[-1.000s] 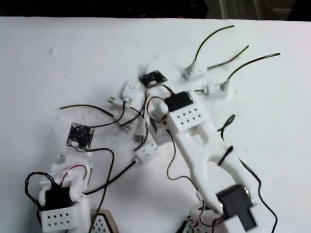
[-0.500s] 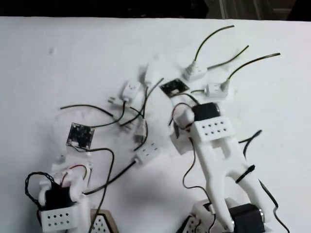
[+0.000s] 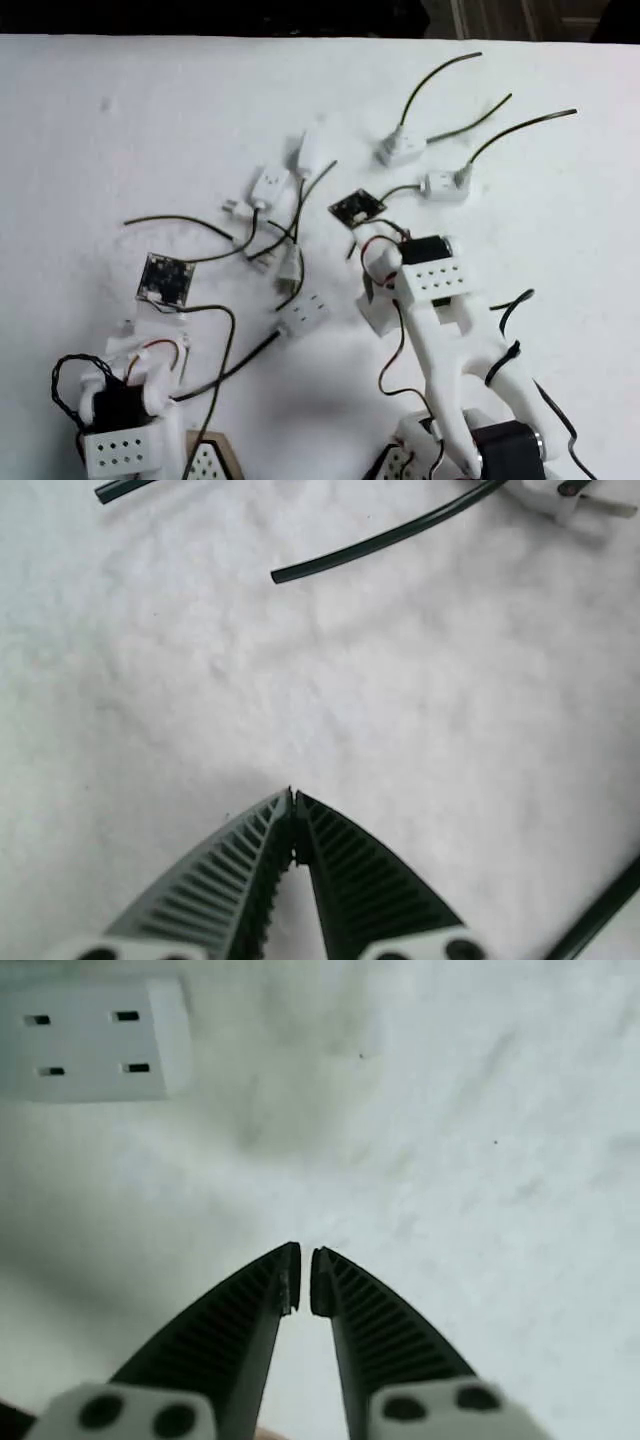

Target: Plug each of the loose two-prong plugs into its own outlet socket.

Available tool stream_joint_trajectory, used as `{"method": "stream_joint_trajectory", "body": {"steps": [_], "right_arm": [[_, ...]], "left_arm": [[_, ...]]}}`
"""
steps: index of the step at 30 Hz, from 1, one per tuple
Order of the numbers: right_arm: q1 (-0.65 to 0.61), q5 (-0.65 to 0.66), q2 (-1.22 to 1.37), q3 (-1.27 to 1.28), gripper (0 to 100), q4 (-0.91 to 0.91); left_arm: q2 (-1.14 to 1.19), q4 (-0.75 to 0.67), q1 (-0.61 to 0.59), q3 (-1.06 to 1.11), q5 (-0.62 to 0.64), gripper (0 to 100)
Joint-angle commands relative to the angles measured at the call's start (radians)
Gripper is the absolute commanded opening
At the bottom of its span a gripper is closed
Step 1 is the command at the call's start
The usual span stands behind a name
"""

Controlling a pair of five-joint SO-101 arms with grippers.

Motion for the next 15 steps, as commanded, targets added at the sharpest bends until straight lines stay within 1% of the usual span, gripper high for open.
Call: {"method": "stream_joint_trajectory", "body": {"steps": [1, 3, 5, 10, 15], "right_arm": [[0.007, -0.002, -0.036, -0.005, 10.4, -0.012], [-0.018, -0.003, -0.038, -0.006, 13.2, -0.005], [-0.064, -0.008, -0.038, -0.008, 12.6, -0.012], [-0.168, -0.172, -0.028, -0.11, 12.6, -0.019], [-0.236, -0.287, -0.027, -0.235, 12.7, -0.019]], "left_arm": [[-0.005, 0.005, -0.01, -0.003, 0.012, 2], [-0.005, 0.005, -0.01, -0.003, 0.012, 2], [-0.005, 0.005, -0.01, -0.003, 0.012, 2], [-0.005, 0.005, -0.01, -0.003, 0.012, 2], [-0.005, 0.005, -0.01, -0.003, 0.012, 2]]}}
